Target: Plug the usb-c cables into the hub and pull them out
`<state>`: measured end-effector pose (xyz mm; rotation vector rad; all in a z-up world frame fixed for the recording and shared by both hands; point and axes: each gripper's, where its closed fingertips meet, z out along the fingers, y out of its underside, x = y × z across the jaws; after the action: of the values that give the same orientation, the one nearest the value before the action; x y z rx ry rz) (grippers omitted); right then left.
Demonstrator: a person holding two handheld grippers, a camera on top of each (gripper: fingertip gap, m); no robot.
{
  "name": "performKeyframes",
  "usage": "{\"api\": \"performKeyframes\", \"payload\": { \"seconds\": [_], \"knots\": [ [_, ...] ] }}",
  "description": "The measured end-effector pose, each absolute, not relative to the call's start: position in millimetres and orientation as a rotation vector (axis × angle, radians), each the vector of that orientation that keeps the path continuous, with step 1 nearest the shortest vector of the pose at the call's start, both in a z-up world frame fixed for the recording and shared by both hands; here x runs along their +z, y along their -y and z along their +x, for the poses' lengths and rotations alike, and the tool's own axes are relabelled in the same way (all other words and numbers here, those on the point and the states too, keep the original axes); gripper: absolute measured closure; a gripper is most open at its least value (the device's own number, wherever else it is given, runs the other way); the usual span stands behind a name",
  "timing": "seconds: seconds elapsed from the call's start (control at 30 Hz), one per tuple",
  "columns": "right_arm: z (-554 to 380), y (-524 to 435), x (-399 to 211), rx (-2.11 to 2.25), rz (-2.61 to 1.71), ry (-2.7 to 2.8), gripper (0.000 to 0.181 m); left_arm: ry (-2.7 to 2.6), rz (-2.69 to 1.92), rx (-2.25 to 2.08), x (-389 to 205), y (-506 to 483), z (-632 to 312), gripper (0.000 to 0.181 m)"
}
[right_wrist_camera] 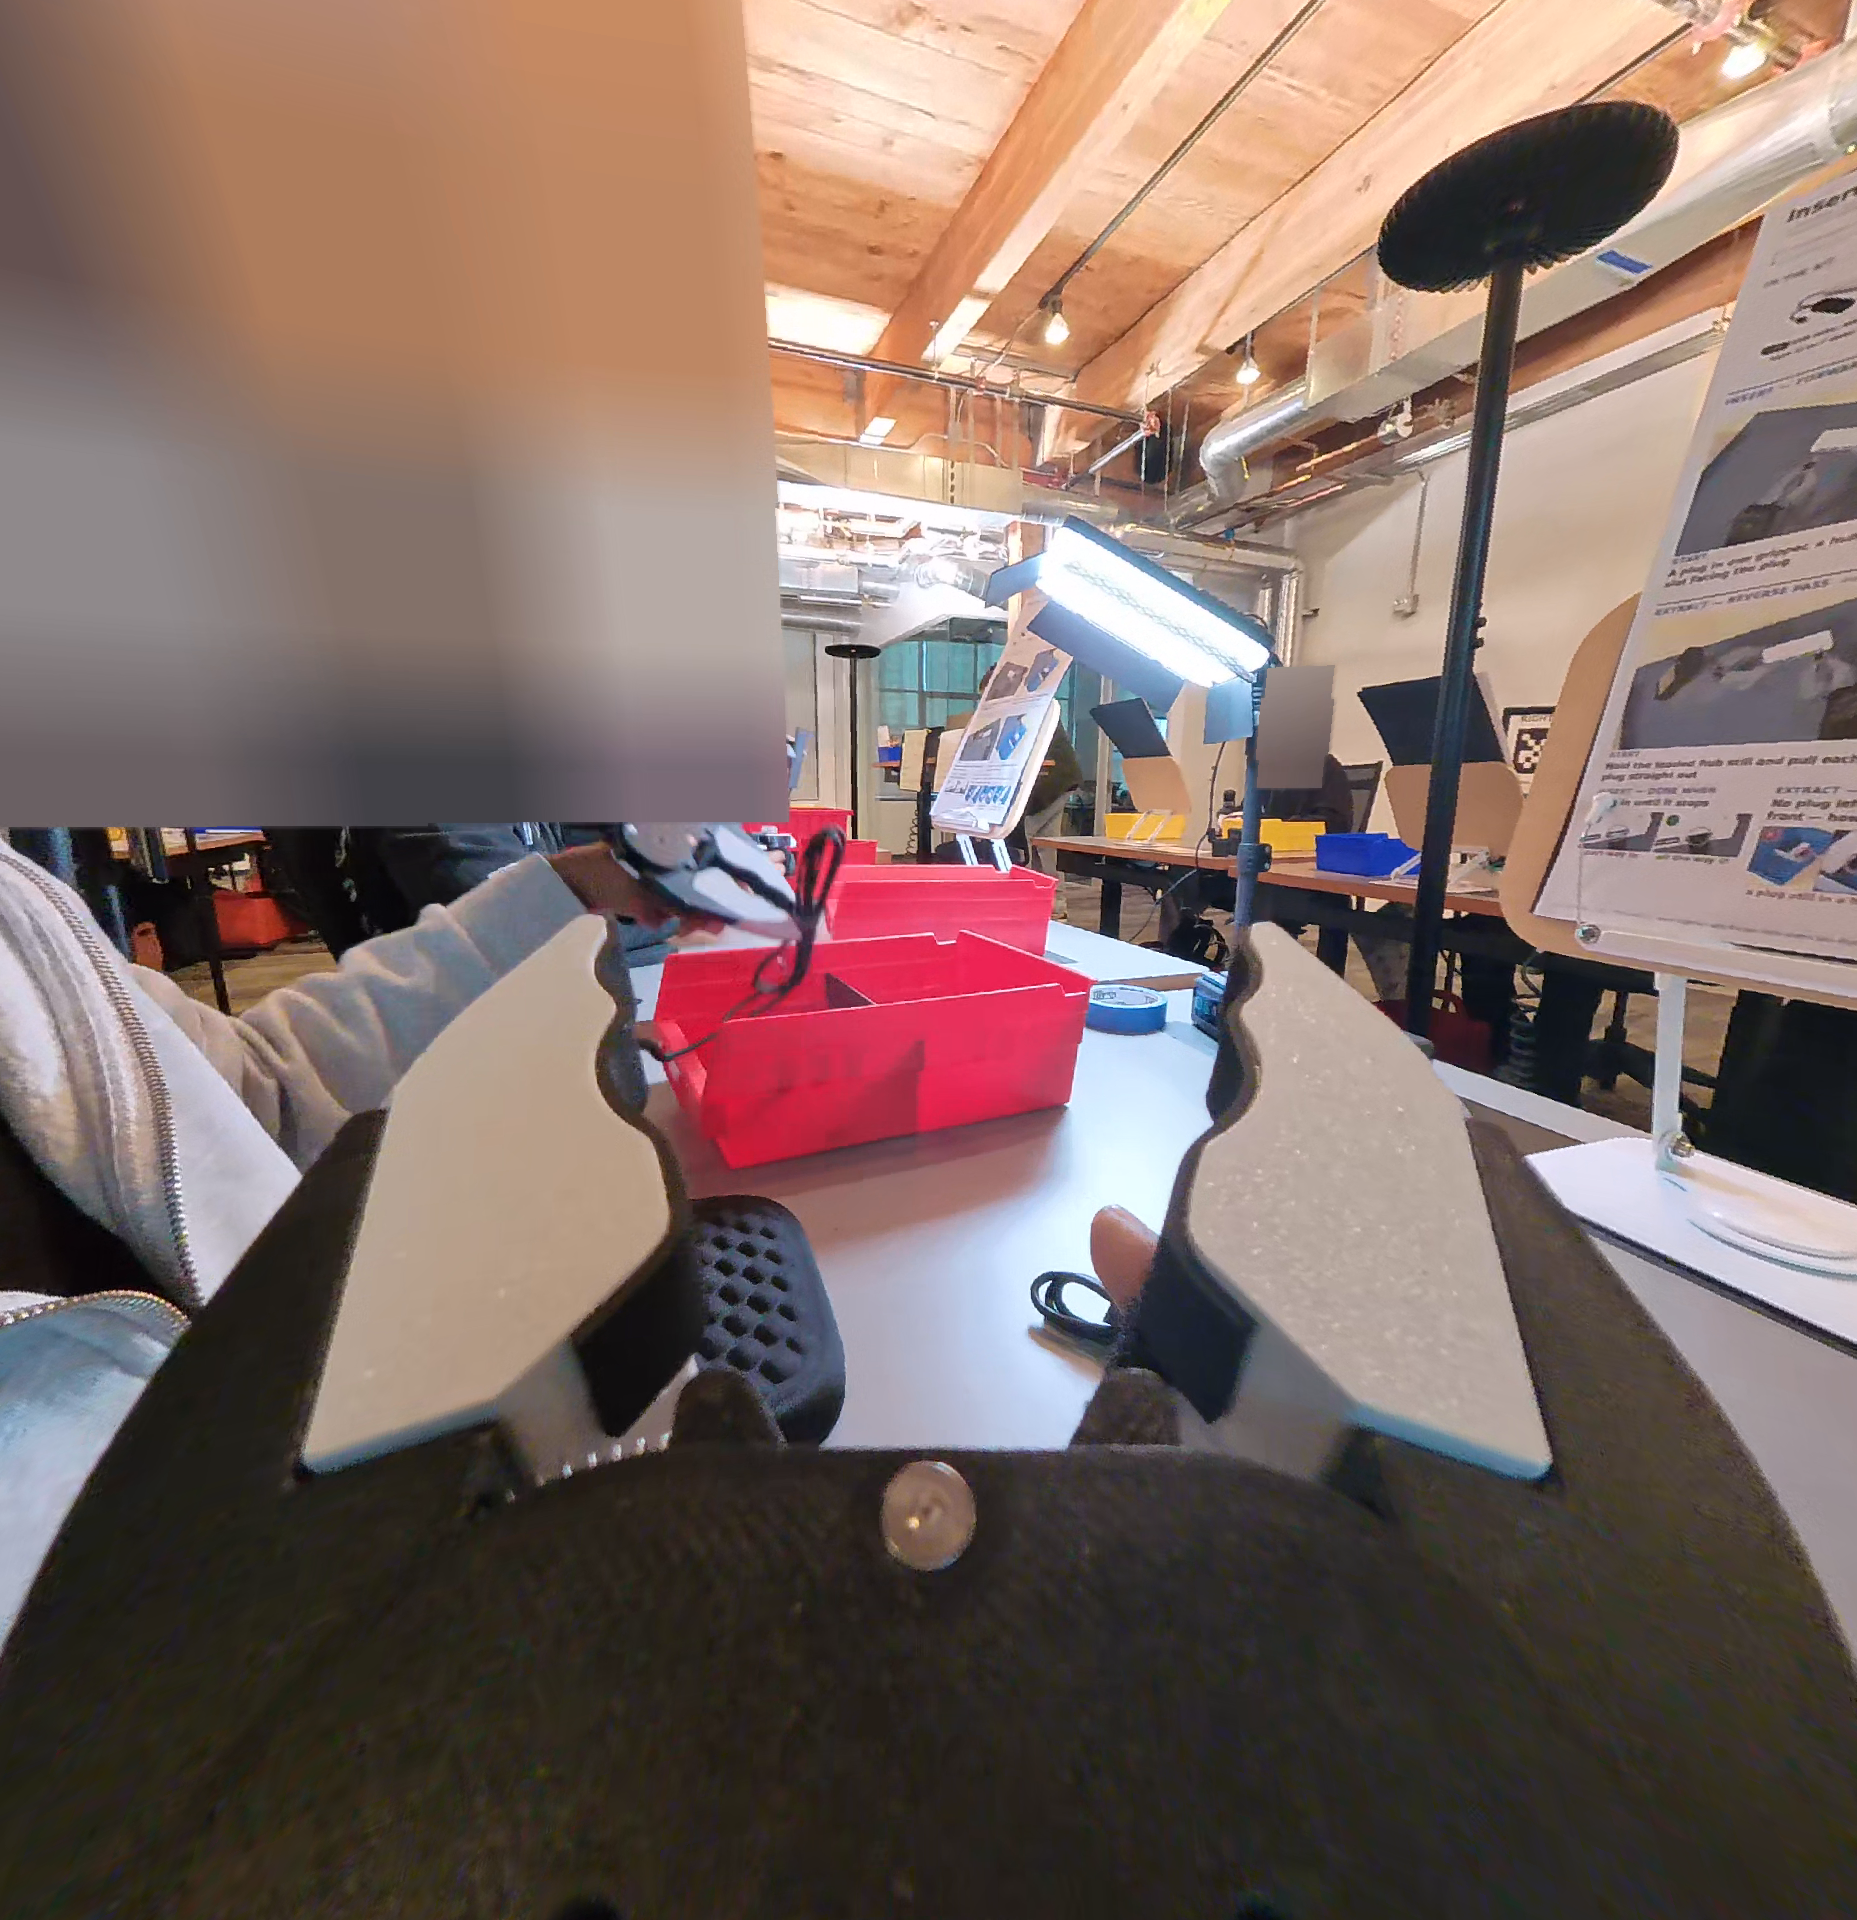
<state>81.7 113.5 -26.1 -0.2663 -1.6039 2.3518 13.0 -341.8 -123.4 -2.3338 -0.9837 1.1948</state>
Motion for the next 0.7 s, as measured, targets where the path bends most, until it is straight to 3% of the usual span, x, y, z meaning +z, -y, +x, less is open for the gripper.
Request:
{"api": "performKeyframes", "payload": {
  "seconds": [0.17,0.37,0.7],
  "knots": [
    [84.3,-110.2,-27.8,2.355,-0.254,1.612,0.075,0.970,-1.771,1.486,-14.3,337.1,35.7,0.169],
    [90.7,-96.3,-37.6,2.276,-0.201,1.705,0.079,0.677,-1.190,1.515,90.2,281.6,88.2,0.169],
    [134.4,-20.8,-70.4,2.224,-0.025,1.835,0.103,0.477,-0.889,1.296,123.8,175.5,98.9,0.169]
  ]
}}
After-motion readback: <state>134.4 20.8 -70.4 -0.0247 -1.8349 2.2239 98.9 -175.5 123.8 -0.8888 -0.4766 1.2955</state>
